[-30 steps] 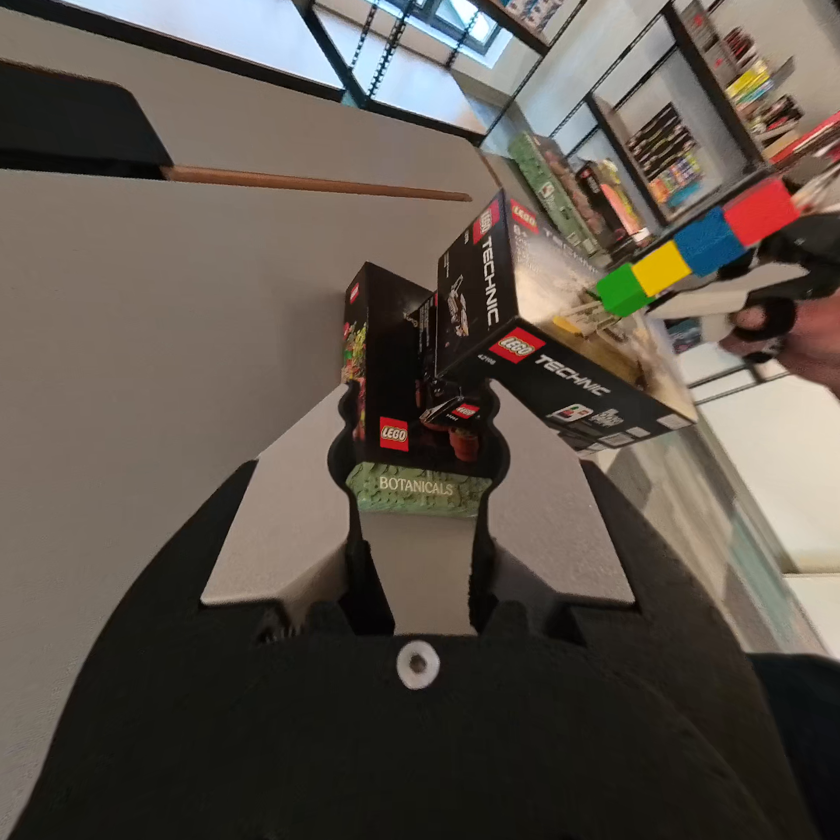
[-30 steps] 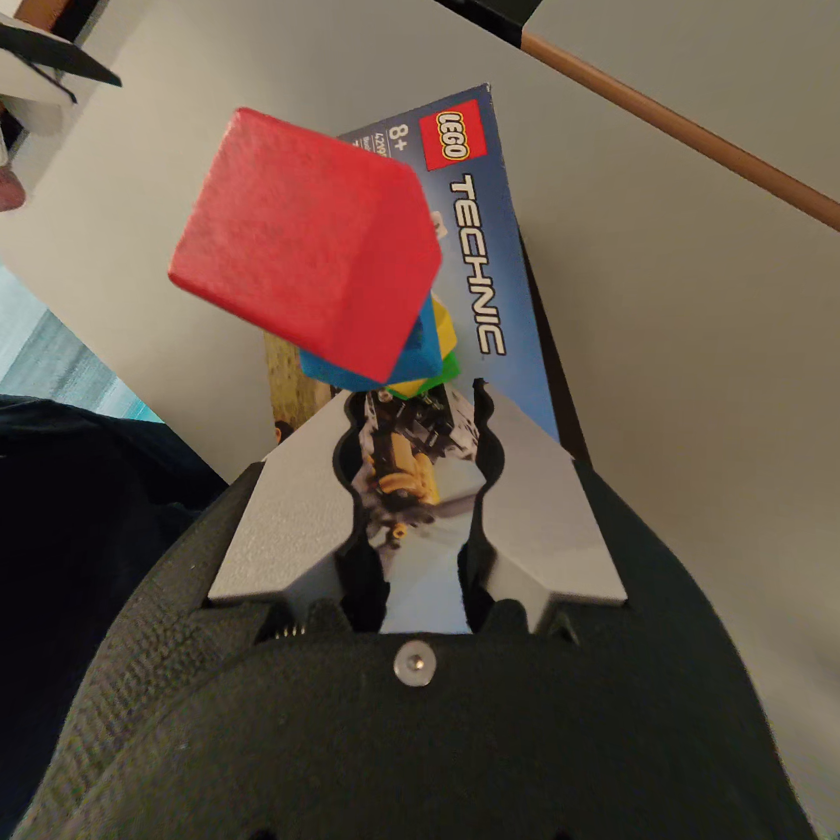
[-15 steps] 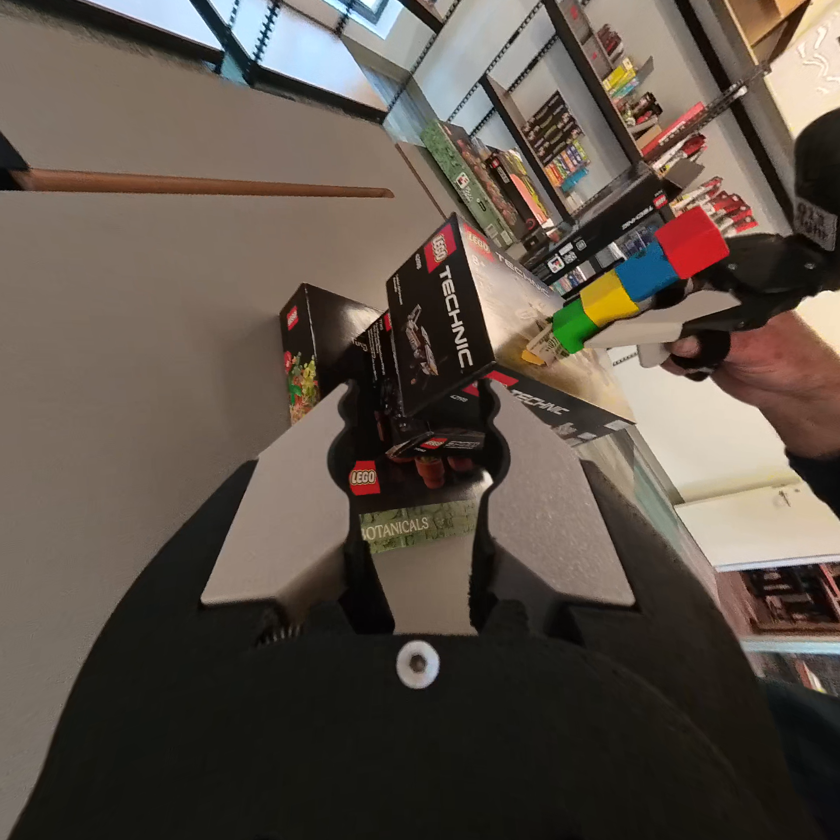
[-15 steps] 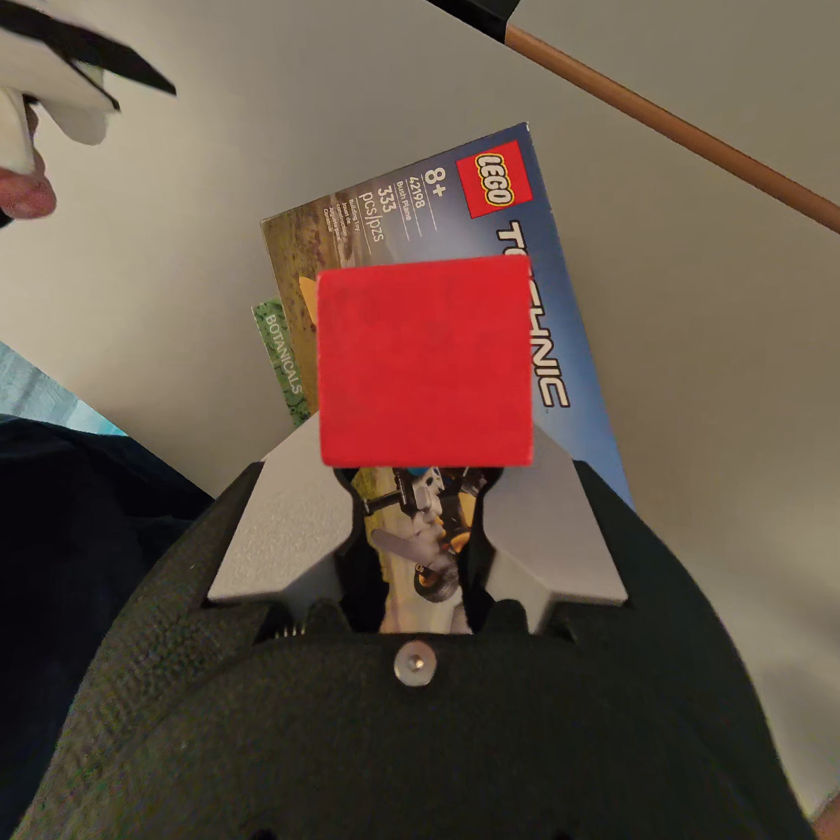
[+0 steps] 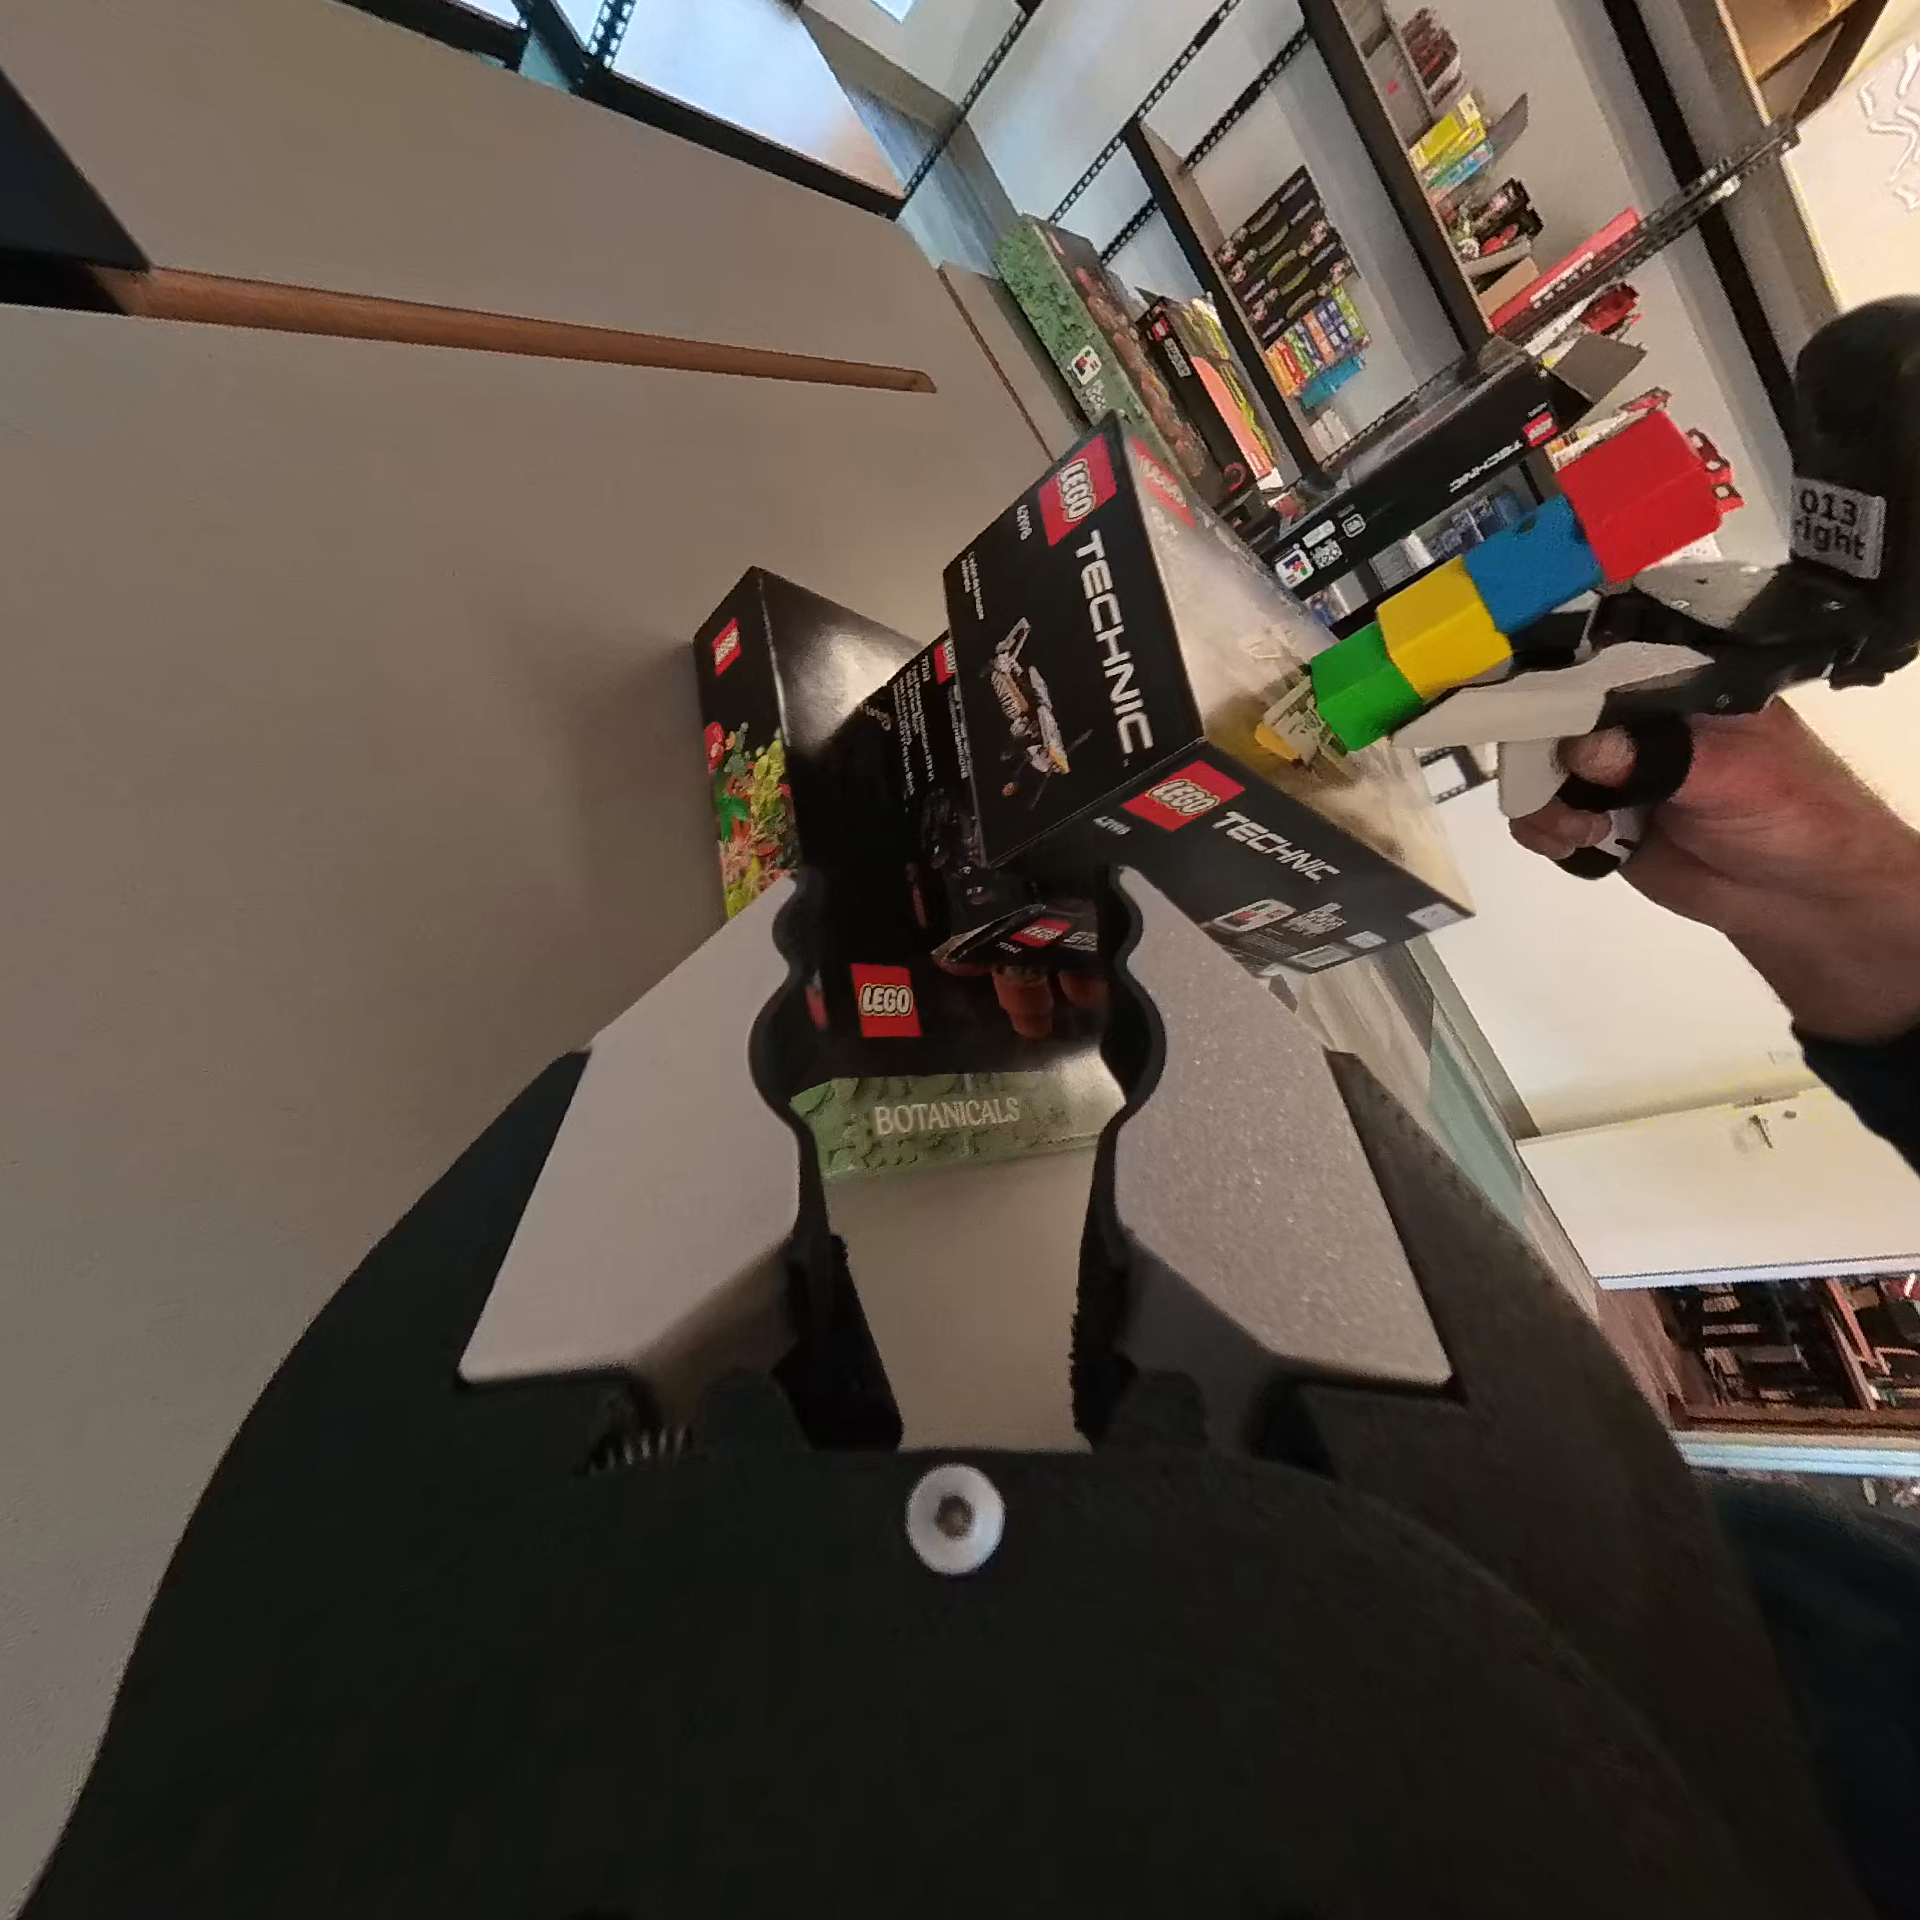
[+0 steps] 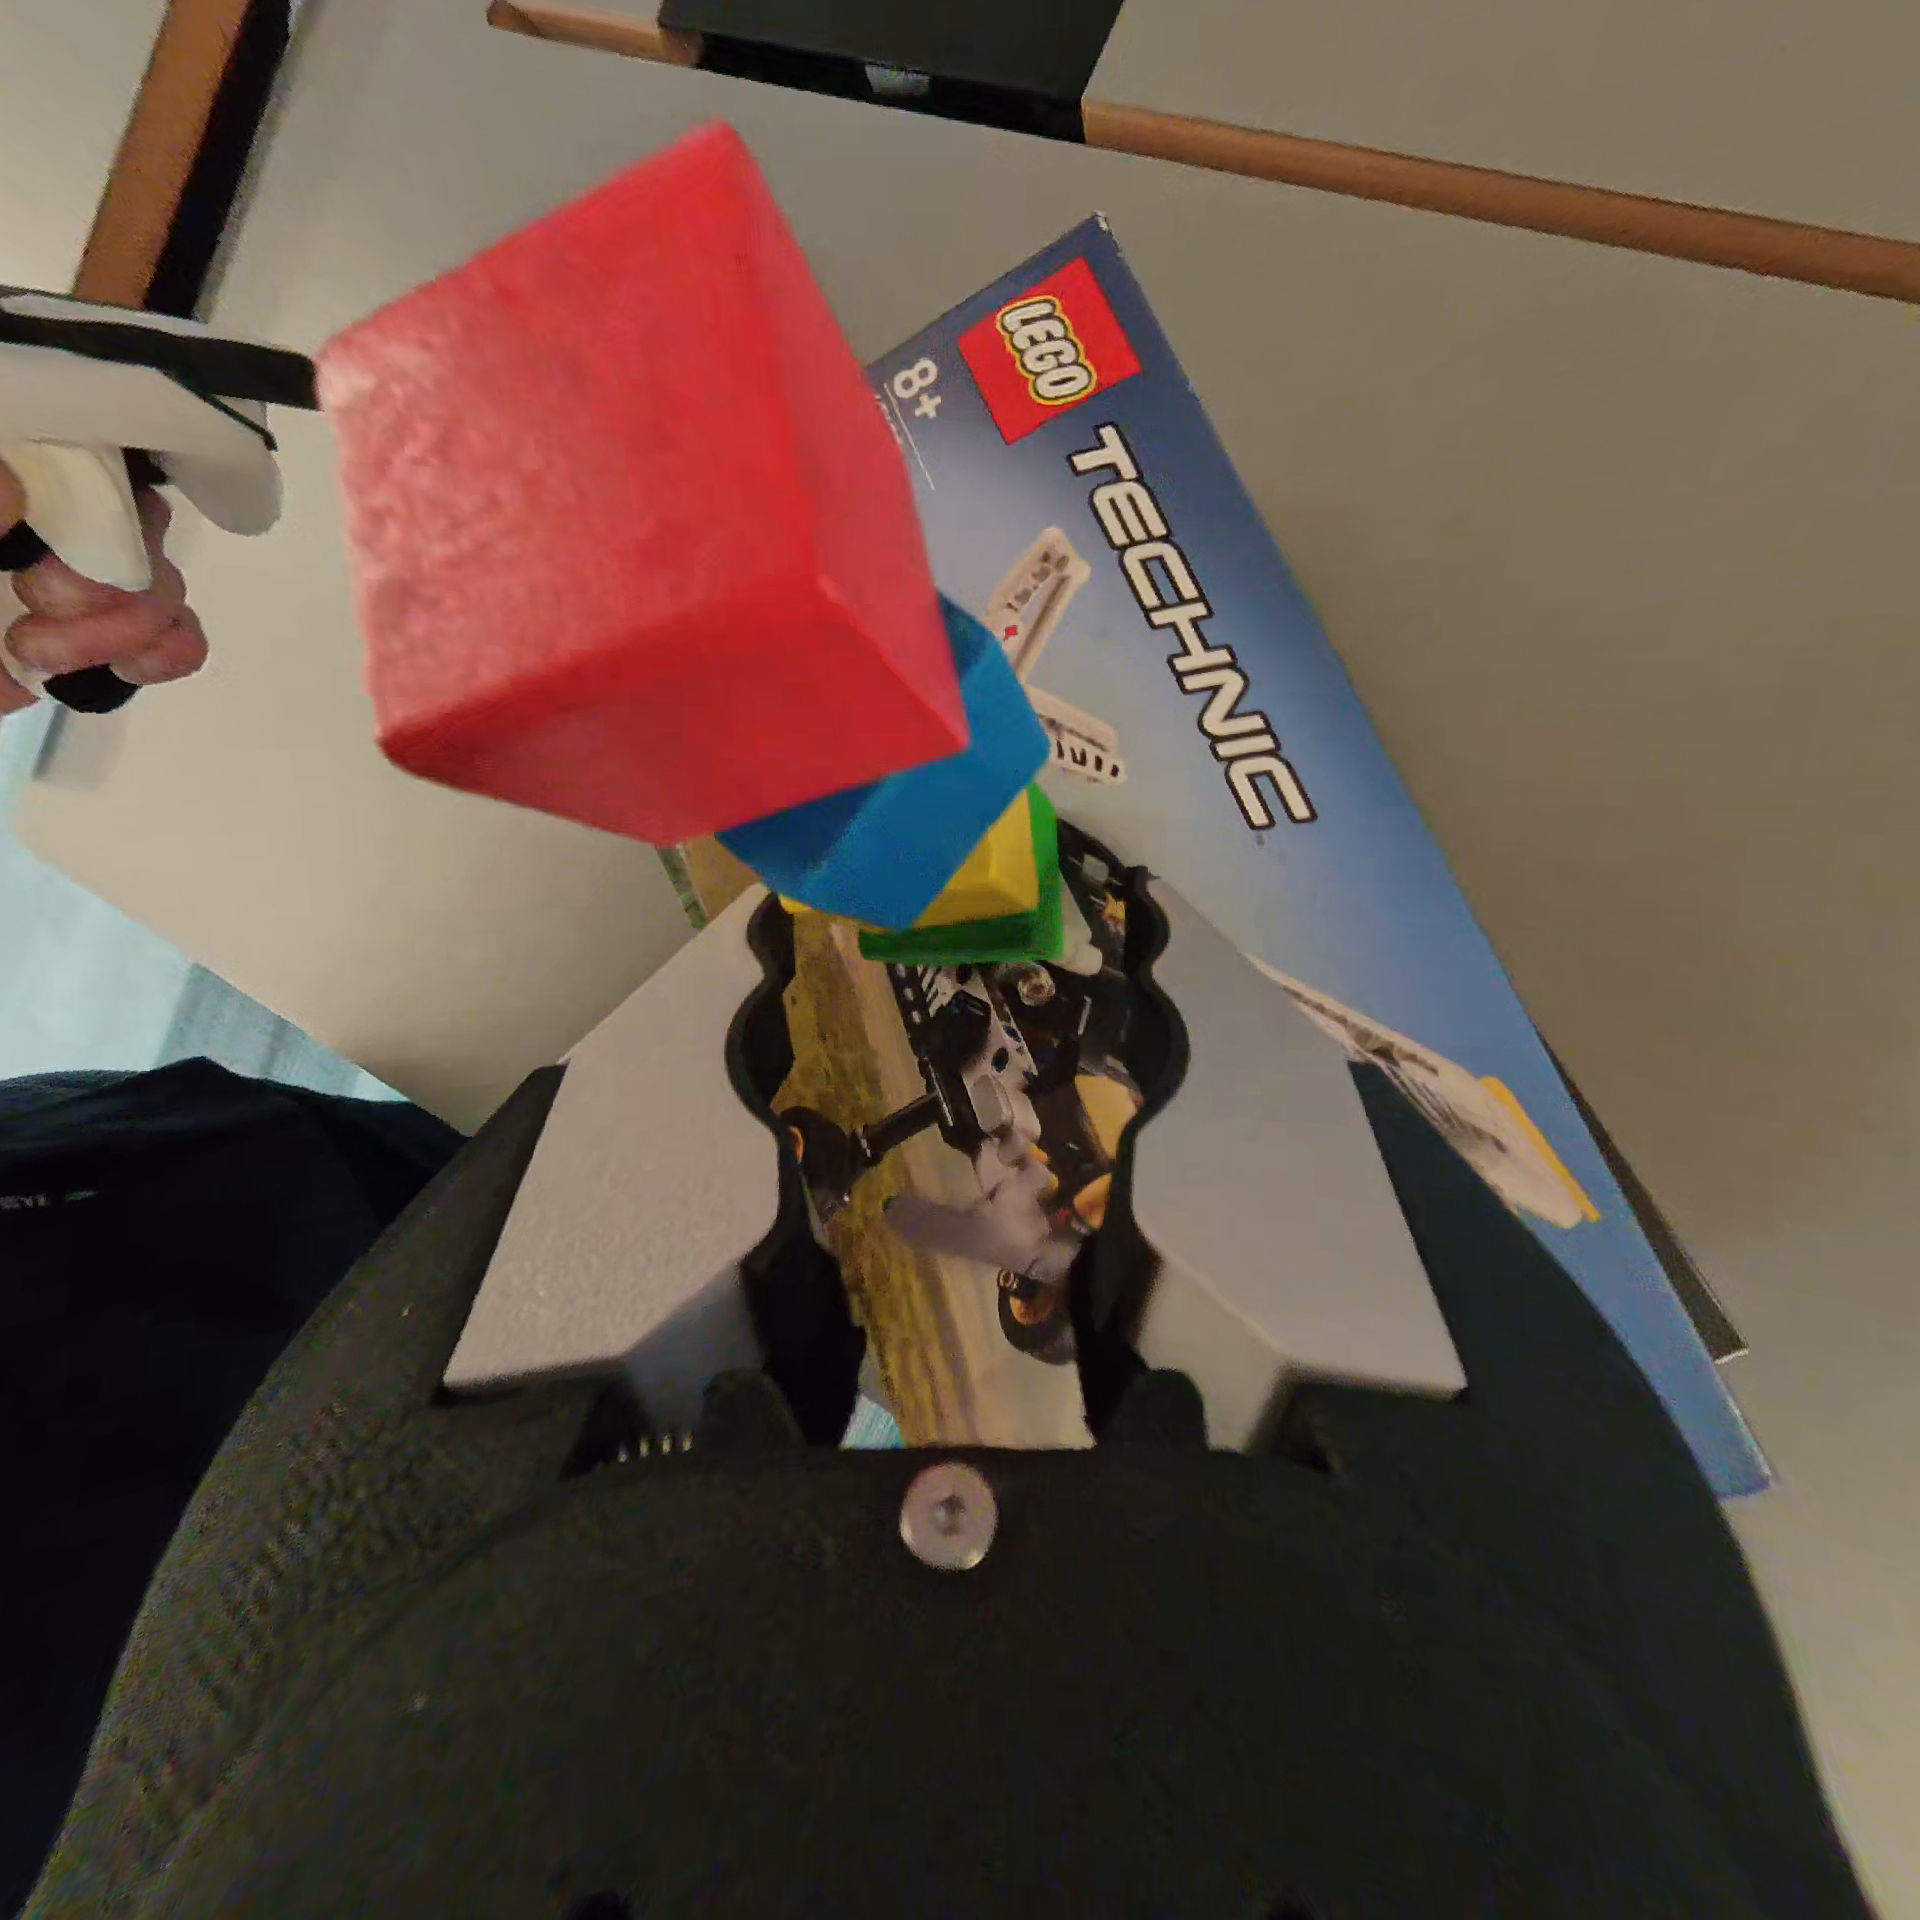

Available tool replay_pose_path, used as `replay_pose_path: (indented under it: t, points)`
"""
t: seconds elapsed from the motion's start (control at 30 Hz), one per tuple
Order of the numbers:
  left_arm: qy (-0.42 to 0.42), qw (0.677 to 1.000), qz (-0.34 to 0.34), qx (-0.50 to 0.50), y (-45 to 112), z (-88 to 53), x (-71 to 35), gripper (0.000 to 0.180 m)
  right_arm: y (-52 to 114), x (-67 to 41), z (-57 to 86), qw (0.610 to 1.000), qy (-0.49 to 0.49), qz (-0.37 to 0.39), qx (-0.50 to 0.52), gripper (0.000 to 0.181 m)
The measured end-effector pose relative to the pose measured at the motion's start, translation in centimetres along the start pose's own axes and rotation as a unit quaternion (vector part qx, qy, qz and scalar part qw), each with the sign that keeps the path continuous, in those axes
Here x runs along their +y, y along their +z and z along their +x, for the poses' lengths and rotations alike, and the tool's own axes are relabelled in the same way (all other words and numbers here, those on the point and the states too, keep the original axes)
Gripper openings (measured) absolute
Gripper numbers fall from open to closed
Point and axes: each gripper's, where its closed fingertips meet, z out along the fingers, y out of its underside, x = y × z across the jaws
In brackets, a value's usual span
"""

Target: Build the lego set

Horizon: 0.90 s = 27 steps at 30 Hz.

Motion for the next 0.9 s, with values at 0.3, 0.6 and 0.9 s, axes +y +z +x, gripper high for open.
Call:
replay_pose_path:
  t: [0.3, 0.6, 0.9]
  points:
    - [-0.011, 1.0, -0.003, -0.007, -1.0, -0.9, 1.0, 0.051, 1.0, -0.4, -1.6, 0.999, -0.016, 0.017, 0.026, 0.059]
    - [-0.001, 0.999, 0.002, 0.038, 0.4, 1.2, -0.3, 0.055, 1.7, -0.4, -2.3, 0.998, -0.041, 0.007, 0.056, 0.064]
    - [-0.004, 0.998, -0.005, 0.057, 1.2, 2.4, 0.3, 0.057, 0.5, -0.4, -2.3, 0.997, 0.0, 0.037, 0.07, 0.072]
